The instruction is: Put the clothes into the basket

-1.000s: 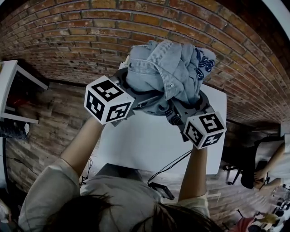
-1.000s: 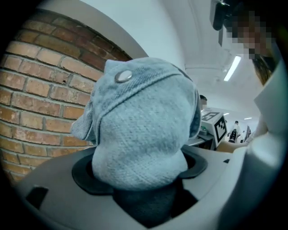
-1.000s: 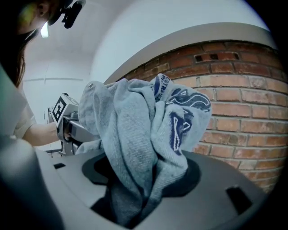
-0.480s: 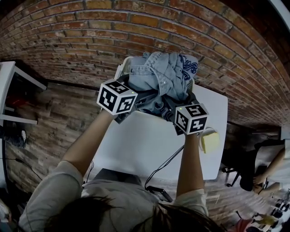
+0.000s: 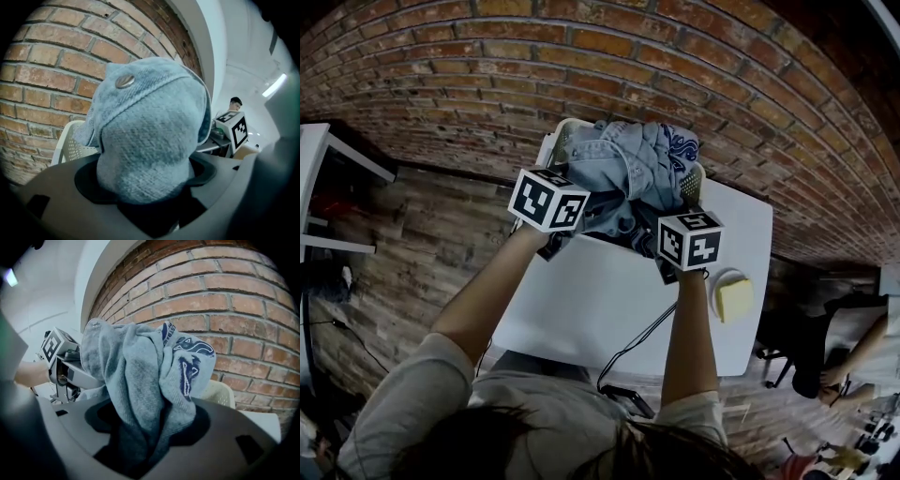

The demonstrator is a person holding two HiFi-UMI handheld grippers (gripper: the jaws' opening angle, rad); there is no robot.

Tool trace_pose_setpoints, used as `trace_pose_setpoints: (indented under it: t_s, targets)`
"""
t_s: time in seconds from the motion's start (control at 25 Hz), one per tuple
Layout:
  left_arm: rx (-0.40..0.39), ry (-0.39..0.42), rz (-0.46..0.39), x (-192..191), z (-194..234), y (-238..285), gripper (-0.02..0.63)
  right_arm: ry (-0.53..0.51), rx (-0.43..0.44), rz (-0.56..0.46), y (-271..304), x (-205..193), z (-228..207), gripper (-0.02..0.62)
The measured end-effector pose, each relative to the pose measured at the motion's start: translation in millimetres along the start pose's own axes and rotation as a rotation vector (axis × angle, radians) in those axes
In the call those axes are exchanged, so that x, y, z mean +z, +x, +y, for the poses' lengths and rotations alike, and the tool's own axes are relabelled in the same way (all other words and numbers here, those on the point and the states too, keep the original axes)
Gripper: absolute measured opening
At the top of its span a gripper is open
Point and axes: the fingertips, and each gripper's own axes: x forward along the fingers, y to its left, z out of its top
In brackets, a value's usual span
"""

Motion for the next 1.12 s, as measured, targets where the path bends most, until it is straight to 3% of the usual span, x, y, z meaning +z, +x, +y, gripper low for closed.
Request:
trace_pose_setpoints:
  t_s: [0.48,1.12]
  targets:
    - [0.021,-0.086,0.092,-18.5,14.3,12.6,0.397,0.049,-0.005,0.104,16.4,-17.3,-5.0,0.276]
    - [0.117,-0.079,0.225,-38.1,27.7,25.2,0.403,0.098,-0.042,0.202,30.7,-44.2,-17.1,0.288]
